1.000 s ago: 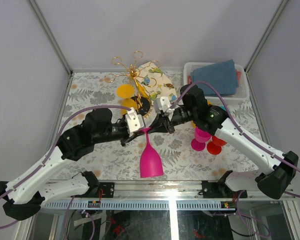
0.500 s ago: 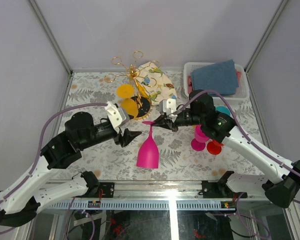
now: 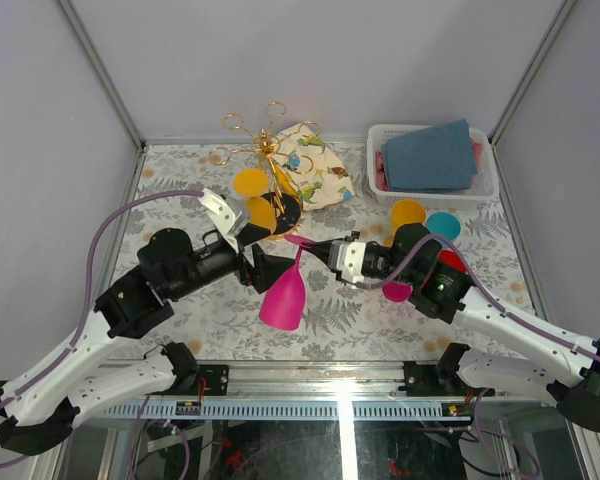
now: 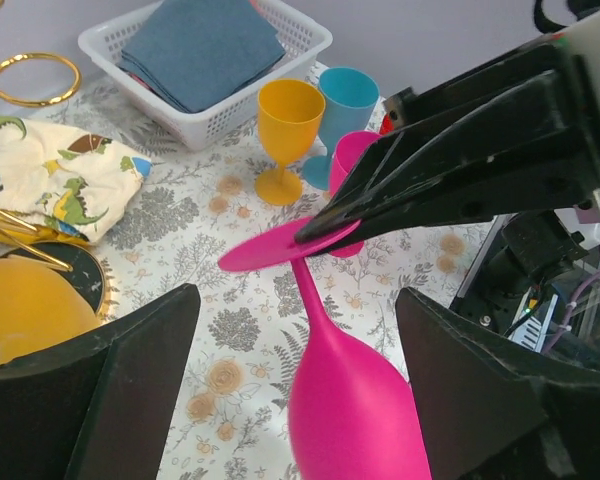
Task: Place the wine glass upside down on the wine glass rack
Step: Turn the wine glass upside down at the wine rack.
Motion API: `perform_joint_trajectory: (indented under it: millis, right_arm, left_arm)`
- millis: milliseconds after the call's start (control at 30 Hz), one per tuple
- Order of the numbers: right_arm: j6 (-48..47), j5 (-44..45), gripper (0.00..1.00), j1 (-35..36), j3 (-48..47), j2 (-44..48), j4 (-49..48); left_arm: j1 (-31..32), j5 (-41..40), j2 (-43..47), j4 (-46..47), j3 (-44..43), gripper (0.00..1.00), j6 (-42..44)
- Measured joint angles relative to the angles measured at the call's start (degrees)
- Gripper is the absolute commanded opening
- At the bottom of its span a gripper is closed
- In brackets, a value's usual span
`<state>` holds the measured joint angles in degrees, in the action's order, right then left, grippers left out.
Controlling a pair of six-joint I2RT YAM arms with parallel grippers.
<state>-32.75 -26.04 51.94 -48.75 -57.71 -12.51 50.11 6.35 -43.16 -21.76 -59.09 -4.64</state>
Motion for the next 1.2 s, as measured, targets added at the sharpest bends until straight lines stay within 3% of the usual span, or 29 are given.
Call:
perform_joint_trajectory:
  millis: [233, 533, 733, 1000, 1200]
  right_arm:
    - [-5.2, 6.9, 0.0, 1.8, 4.6, 3.1, -9.8]
    - [-10.6, 8.9, 0.0, 3.2, 5.8, 3.3, -15.9]
    - [-12.4, 8.9, 0.0, 3.6, 8.2, 3.6, -18.8]
    - [-12.2, 8.9, 0.0, 3.9, 9.3, 4.5, -22.3]
    - [-11.0, 8.8, 0.0, 3.9, 10.2, 5.3, -24.3]
  left_arm:
    - [0.0, 0.3, -0.3, 2.2, 1.3, 0.67, -3.1]
    - [0.0, 7.6, -4.9, 6.7, 1.7, 0.54, -4.9]
    - [0.0, 6.6, -6.9, 6.8, 1.7, 0.43, -6.2]
    - [0.0, 6.0, -6.8, 8.1, 1.7, 0.39, -7.4]
    - [0.0, 5.1, -6.9, 8.6, 2.4, 0.28, -8.4]
